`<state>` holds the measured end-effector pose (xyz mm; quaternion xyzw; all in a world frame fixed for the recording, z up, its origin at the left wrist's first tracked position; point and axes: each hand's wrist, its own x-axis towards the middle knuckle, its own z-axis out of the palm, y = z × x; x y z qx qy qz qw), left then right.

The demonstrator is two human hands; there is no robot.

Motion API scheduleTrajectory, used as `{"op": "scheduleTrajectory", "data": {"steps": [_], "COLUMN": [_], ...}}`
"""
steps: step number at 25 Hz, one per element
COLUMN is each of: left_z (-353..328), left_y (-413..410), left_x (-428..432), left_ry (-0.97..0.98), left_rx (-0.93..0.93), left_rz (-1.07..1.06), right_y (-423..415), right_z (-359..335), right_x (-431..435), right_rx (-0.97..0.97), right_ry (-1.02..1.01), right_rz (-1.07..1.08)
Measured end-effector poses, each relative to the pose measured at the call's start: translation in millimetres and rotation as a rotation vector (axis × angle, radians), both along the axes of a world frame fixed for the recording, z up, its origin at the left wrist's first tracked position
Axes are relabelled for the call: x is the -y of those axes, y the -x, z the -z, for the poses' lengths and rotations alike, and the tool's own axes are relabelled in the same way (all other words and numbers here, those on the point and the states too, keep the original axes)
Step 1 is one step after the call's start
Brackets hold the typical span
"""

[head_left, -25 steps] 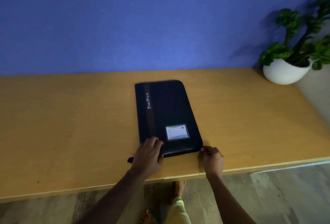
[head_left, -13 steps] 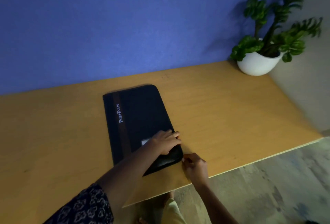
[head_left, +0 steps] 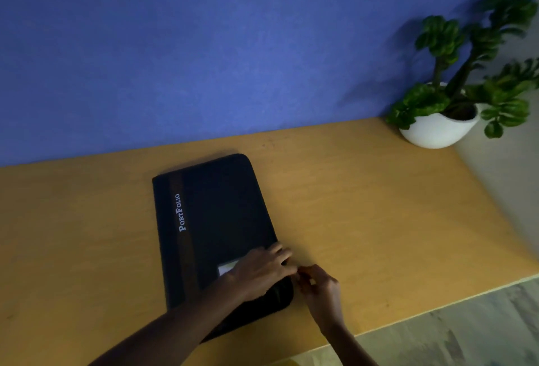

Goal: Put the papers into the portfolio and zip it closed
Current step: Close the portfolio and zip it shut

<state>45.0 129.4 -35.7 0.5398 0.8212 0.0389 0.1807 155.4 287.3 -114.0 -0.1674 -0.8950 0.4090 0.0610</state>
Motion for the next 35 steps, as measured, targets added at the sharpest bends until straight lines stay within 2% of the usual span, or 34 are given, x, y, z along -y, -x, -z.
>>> {"op": "scheduleTrajectory", "data": {"steps": [5,11,14,16,18,21,23,27,30,35], "left_z": [0.7,12.4,20.1,23.7,28.5,33.8,38.0,51.9,55.5,57.9], "left_y": [1.9,2.7,14.3,31.6,64.7,131.4,171.2,211.9,218.3,215.5], "left_x": [2.5,-2.0,2.7,11.0,20.9,30.7,33.1,34.2,34.7,38.6], "left_ry": [-0.047,-0.026,-0.015,-0.115,-0.195,-0.205,-0.145,-0.106,-0.229,-0.418], "left_rx": [0.013,0.003,0.117,0.165,0.054,-0.117,-0.123,0.064,0.185,0.225], "left_rz": [0.038,0.054,0.038,-0.134,-0.369,-0.685,-0.822,-0.974,-1.067,-1.116], "right_y": [85.0,212.5,246.9,246.2,238.7,236.7,238.8,243.8,251.7,295.2], "right_z": [-5.9,-16.5,-13.6,-10.4,-8.6,-10.9,-12.0,-10.6,-7.7,-6.2], "right_x": [0.2,5.9,9.2,6.1,1.4,0.7,1.1,-0.7,-2.6,-0.8], "right_rx": [0.006,0.000,0.066,0.067,0.027,0.004,0.010,-0.021,-0.048,-0.070], "right_ry": [0.063,-0.074,-0.087,-0.096,-0.116,-0.136,-0.130,-0.137,-0.080,-0.007], "right_rz": [-0.081,-0.203,-0.223,-0.246,-0.307,-0.343,-0.349,-0.382,-0.366,-0.308]}}
